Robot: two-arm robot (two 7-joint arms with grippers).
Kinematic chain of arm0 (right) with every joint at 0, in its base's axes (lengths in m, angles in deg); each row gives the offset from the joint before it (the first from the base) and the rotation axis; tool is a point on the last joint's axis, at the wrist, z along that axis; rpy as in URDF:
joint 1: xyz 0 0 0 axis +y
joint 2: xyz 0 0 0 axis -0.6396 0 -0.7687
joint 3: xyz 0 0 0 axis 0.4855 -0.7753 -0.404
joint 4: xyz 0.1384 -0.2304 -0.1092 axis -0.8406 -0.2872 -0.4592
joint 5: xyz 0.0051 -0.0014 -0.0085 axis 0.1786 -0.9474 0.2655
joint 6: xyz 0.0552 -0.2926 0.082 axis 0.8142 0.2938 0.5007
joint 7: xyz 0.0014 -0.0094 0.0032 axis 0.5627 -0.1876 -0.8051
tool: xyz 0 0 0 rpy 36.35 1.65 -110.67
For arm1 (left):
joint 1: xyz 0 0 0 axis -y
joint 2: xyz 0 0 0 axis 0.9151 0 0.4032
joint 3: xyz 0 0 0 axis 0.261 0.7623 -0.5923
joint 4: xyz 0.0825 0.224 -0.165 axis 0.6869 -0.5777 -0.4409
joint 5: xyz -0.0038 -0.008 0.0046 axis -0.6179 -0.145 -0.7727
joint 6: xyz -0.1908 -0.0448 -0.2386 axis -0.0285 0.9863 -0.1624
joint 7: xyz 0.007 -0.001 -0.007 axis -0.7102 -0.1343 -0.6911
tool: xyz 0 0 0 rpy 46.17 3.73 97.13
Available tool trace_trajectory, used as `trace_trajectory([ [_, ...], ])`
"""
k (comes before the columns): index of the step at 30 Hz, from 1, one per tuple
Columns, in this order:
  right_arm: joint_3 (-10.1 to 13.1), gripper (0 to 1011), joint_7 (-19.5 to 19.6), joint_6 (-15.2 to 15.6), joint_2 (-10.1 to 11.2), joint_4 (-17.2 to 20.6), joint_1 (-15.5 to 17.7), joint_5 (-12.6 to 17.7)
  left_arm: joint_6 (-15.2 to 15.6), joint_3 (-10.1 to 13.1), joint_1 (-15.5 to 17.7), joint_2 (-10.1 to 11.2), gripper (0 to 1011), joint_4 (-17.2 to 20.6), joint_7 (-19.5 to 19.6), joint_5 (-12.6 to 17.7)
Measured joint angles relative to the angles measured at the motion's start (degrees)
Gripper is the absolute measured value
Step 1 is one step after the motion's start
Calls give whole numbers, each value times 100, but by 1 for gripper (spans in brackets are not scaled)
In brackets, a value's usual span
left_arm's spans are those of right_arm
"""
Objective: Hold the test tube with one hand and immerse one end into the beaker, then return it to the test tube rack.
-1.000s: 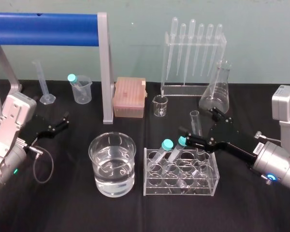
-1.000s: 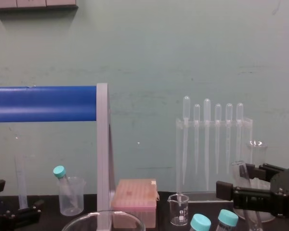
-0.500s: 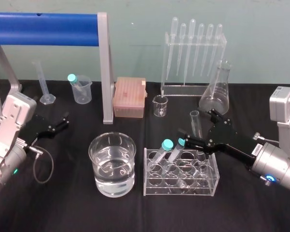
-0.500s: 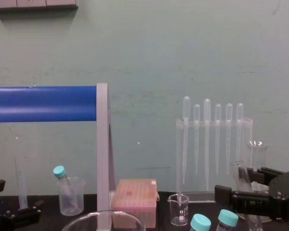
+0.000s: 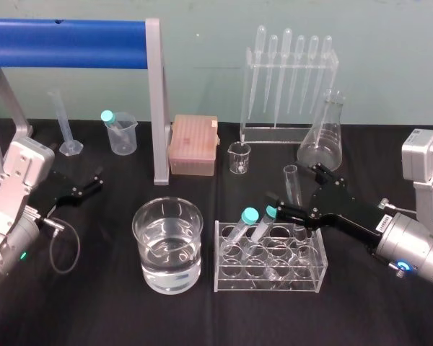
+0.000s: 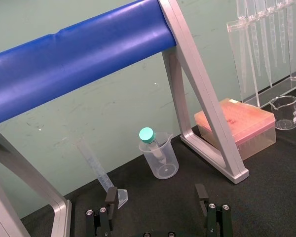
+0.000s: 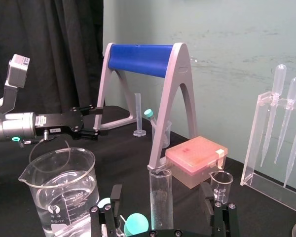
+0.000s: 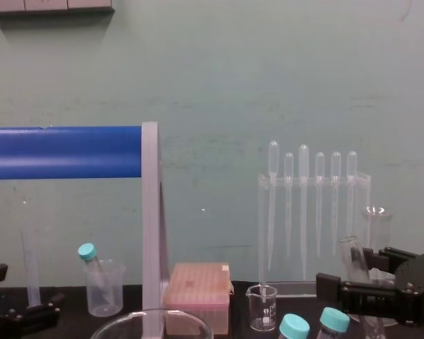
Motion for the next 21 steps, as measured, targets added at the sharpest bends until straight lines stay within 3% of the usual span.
trace_trajectory([
  [6,0,1000,-1,-4,3,1,0,1,0,0,0,0,1000,0,0,0],
  [11,0,927,-3,-6,5,4,0,3,0,0,0,0,1000,0,0,0],
  [21,0,625,-4,-13,6,6,0,5,0,0,0,0,1000,0,0,0],
])
